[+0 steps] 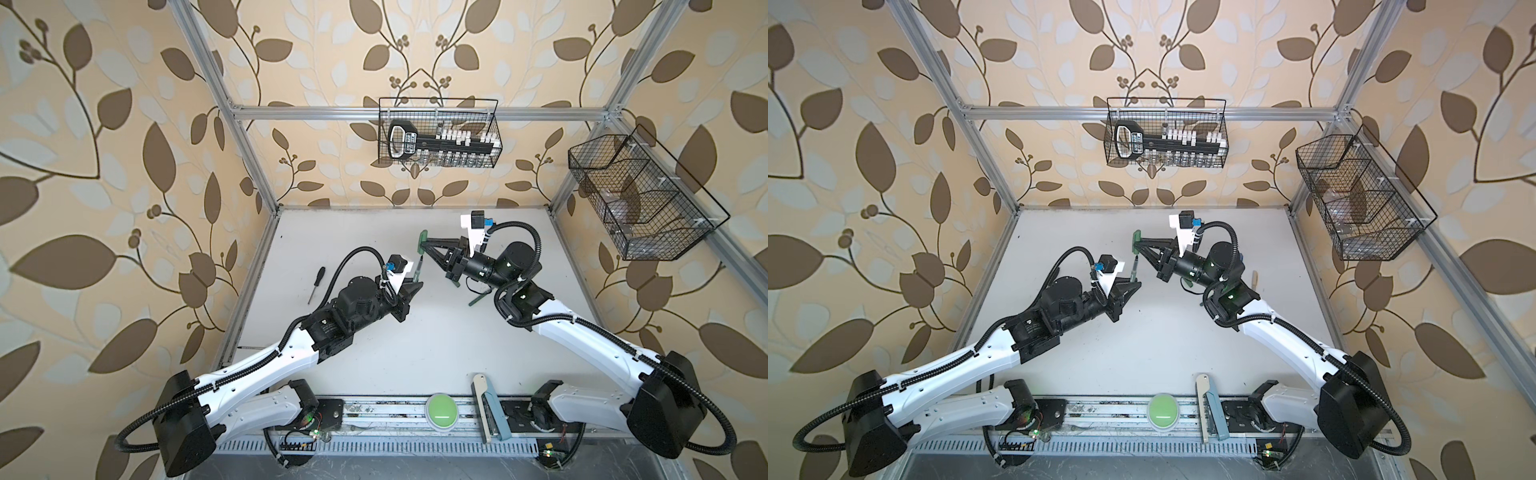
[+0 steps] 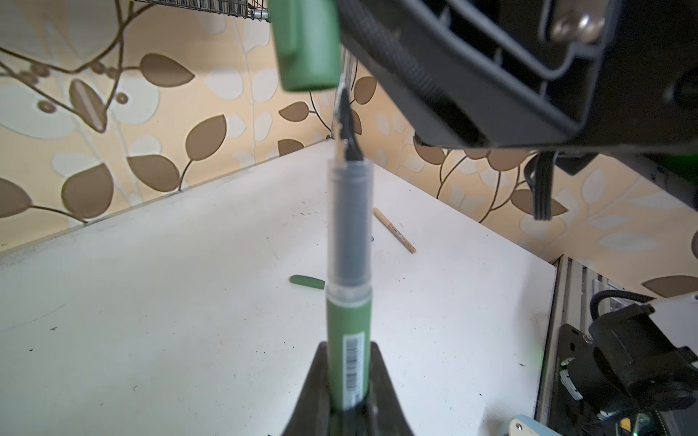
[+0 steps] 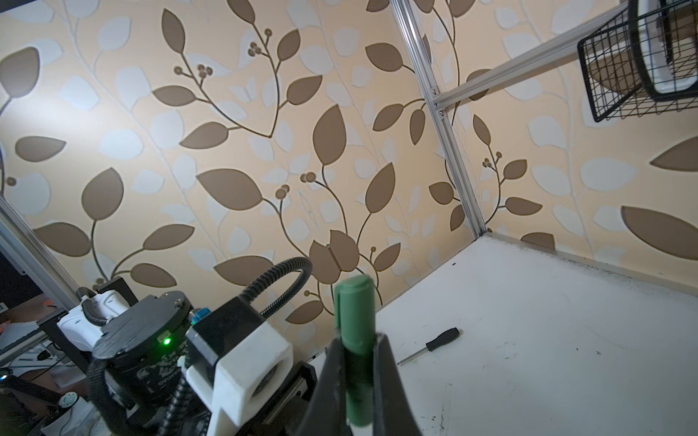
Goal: Insert the pens into the pen caps
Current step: 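Lower the green cap with the right gripper onto the pen nib, then push the green cap down over the pen with the right gripper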
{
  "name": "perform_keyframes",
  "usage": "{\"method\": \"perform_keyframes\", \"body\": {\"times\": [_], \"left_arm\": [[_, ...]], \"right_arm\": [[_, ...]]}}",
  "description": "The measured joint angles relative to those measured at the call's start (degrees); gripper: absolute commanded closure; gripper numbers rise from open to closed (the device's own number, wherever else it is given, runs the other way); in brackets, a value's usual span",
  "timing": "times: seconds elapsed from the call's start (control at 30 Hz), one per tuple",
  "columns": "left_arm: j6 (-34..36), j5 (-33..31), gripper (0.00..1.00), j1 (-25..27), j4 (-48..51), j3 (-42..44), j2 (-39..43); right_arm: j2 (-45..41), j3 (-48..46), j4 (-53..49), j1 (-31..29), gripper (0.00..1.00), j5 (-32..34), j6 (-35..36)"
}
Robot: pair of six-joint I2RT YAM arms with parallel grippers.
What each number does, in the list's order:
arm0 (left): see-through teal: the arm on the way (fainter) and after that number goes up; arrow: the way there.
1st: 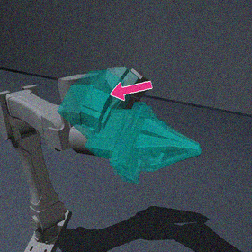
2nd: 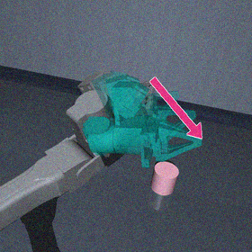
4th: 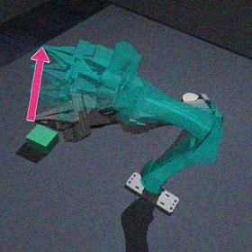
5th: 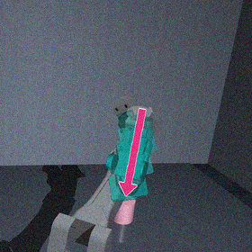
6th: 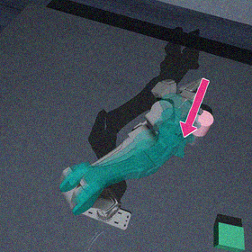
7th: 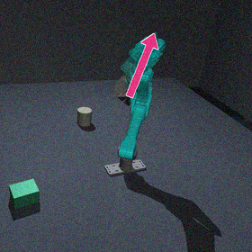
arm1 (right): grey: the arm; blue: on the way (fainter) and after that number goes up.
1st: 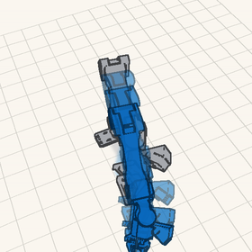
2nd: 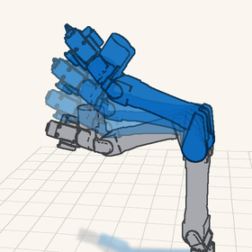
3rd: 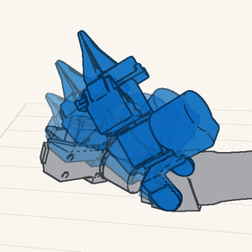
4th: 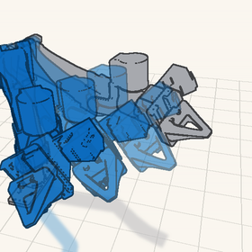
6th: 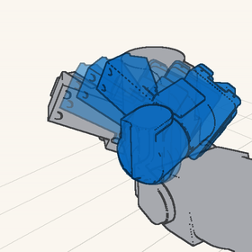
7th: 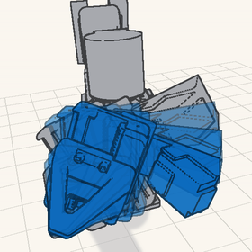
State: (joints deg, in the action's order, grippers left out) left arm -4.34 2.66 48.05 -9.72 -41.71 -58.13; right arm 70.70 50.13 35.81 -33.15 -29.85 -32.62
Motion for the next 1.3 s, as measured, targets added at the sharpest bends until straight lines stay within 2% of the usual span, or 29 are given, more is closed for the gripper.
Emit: {"method": "perform_keyframes", "body": {"times": [1.3], "left_arm": [[0.0,-0.42,1.0,0.0,0.37,0.0,0.07]], "right_arm": [[-1.36,-3.87,0.11,-1.14,0.92,-0.83,-1.84]]}}
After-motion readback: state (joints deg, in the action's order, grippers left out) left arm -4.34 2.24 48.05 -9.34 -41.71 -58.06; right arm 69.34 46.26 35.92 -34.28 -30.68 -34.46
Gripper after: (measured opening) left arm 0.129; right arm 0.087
